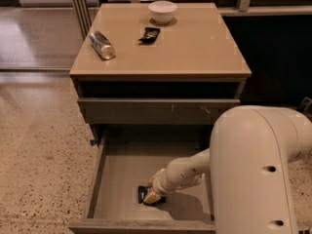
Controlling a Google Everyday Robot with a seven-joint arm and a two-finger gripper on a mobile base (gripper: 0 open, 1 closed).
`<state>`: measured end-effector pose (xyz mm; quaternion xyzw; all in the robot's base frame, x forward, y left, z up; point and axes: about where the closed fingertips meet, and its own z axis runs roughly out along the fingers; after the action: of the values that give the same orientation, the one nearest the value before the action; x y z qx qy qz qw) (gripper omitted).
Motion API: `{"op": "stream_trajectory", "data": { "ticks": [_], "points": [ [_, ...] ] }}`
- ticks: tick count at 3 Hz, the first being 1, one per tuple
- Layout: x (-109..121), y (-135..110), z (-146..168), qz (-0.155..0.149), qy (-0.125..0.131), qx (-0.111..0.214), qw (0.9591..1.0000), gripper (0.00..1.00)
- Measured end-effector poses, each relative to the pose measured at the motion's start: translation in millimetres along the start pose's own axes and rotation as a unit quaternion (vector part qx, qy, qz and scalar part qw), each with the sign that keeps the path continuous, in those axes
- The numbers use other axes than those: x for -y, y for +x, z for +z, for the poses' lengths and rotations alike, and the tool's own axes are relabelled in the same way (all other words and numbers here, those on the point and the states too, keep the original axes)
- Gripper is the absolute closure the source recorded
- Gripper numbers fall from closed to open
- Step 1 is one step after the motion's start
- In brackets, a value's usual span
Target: Place rxbar blueberry into middle drawer
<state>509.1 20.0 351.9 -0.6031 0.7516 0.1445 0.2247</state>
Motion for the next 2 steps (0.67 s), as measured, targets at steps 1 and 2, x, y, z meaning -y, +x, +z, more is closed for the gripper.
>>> {"op": "stream_trajectory", "data": {
  "ticks": [1, 2],
  "points": [
    [0.0, 0.0, 0.0, 0.000, 0.000, 0.000, 1.0000, 0.39],
    [0.0, 0.0, 0.0, 0.000, 0.000, 0.000, 1.0000, 0.15]
  ]
}}
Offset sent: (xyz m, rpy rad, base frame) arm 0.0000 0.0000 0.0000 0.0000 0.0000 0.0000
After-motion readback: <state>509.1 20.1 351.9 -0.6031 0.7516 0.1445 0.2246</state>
